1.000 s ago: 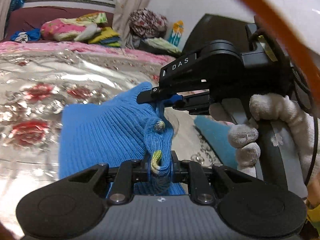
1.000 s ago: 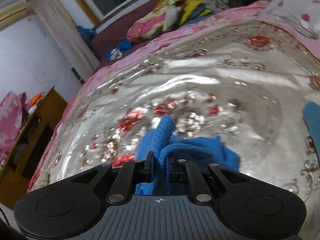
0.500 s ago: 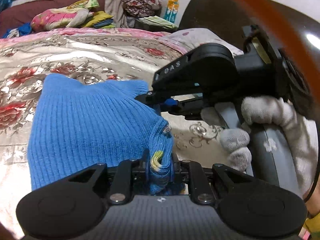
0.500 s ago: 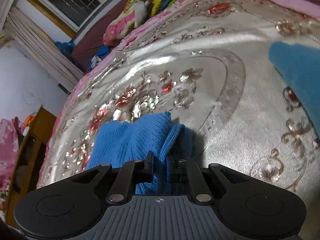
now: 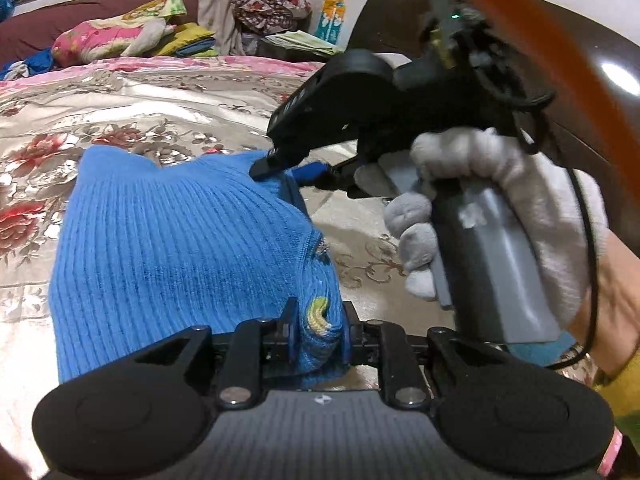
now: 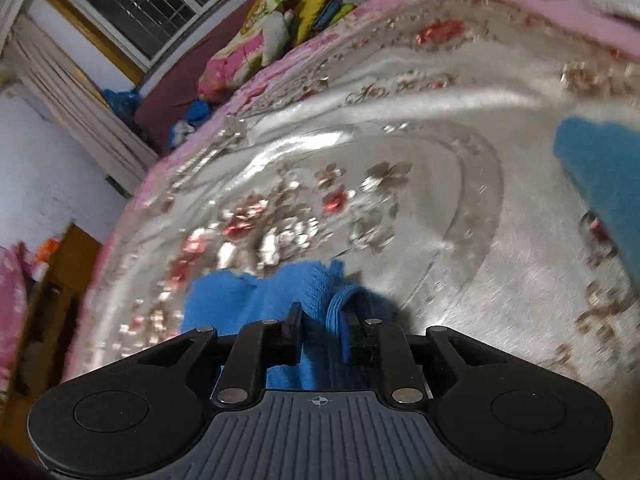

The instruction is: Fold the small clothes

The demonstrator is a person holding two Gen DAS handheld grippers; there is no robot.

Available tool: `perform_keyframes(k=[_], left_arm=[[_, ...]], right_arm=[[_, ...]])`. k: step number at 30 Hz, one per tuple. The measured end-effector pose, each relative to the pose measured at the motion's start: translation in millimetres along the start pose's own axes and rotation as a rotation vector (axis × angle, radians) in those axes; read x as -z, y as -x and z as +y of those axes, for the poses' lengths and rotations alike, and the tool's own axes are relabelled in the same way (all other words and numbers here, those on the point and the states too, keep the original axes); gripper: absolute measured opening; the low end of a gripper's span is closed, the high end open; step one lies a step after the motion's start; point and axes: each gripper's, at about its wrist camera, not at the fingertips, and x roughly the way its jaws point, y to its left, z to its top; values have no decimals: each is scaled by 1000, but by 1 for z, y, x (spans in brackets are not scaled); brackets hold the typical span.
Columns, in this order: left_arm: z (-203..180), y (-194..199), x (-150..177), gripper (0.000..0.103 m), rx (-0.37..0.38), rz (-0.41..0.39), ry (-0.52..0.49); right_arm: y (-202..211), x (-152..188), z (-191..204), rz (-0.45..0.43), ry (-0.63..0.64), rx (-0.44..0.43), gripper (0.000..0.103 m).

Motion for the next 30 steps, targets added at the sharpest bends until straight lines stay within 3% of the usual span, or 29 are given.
perform_keyframes(k=[5, 10, 14, 22, 25, 27, 30], left_arm=[[0, 11, 1, 32, 70, 31, -13], [-2, 31, 9, 35, 116, 63, -47], [-1, 45, 11, 35, 101, 58, -61], [19, 60, -9, 37, 33, -27, -21], [33, 54, -11, 37, -5, -28, 15], [42, 47, -12, 37, -31, -14, 41], [56, 35, -7, 37, -54, 59, 83]], right_arm=[[7, 2, -2, 2, 3, 27, 21], [30, -4, 1, -66, 11, 21, 21], [34, -12, 6, -64, 15, -15, 22], [27, 0, 23, -41, 77, -81, 22], [20, 9, 24, 7, 128, -37, 22], [13, 16, 22, 25, 168, 65, 20], [7, 21, 8, 29, 137, 111, 26]])
